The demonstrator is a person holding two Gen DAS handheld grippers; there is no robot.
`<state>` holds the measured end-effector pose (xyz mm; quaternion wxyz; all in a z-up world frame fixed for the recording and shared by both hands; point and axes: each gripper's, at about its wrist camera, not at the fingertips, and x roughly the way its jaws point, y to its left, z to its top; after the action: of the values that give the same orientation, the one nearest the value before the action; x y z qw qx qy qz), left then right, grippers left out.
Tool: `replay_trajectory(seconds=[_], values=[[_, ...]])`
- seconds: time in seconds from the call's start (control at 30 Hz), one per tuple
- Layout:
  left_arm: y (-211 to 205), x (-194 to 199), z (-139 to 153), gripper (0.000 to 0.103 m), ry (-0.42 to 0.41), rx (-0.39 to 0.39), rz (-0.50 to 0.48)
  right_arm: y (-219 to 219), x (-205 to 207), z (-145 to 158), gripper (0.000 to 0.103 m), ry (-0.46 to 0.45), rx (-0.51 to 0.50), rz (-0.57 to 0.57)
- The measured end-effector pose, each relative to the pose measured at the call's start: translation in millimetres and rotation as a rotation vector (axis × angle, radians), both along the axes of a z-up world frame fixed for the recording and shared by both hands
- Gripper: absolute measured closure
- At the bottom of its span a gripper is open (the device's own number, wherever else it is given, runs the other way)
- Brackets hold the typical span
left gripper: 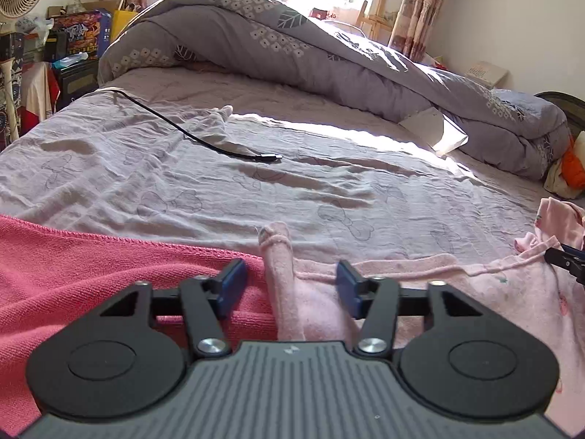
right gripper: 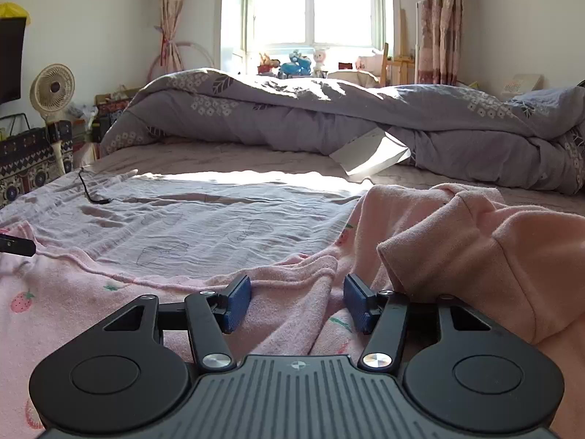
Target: Fold clothes
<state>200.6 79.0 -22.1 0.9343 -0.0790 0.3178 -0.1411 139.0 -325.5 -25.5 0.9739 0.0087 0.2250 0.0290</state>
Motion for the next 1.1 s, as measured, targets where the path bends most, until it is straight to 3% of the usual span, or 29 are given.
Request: replay_trajectory(seconds=[0.07,0.13,0.3,0.4,0.47,0.6,0.7,0.87,0.9,0.97,1.03,1.1], values=[[5,1,-1,0.062,0.009,-0.02,0.019,-2,-1,2,0.07,-0.009,0.008,-0.003],[8,1,-1,0.094,0.009,-0.034,0.027,-4,-1,2,0.089,-0.003,0.016,-0.01],[7,-14,12,0.099,-0.09,-0.036,0.06,-3,-8,7,0.095,-0.022,-0.004,-0.025],[4,-48,39,0.101,-0.288,-0.039,-0.006,-3,-20,17,0.096,-0.025,-0.016,-0.036],[-1,-75,64,0.101,-0.337,-0.014,-0.042,-2,-37,31,0.096,-0.03,-0.032,-0.032],[9,-125,94,0.1,-0.348,-0.001,-0.103,0,-90,69,0.096,-0.065,-0.098,0.003],[31,-178,113,0.1,-0.348,-0.016,-0.171,-1,-153,100,0.096,-0.119,-0.152,0.045],[56,-275,117,0.096,-0.313,0.019,-0.252,-8,-277,120,0.096,-0.146,-0.184,0.088],[58,-297,111,0.089,-0.301,0.049,-0.266,-10,-299,117,0.096,-0.123,-0.181,0.088],[57,-334,94,0.084,-0.262,0.121,-0.296,-15,-337,101,0.096,-0.044,-0.149,0.101],[53,-361,75,0.062,-0.211,0.208,-0.322,-17,-365,76,0.096,0.056,-0.112,0.127],[40,-386,54,0.048,-0.162,0.331,-0.337,-16,-381,50,0.094,0.143,-0.072,0.129]])
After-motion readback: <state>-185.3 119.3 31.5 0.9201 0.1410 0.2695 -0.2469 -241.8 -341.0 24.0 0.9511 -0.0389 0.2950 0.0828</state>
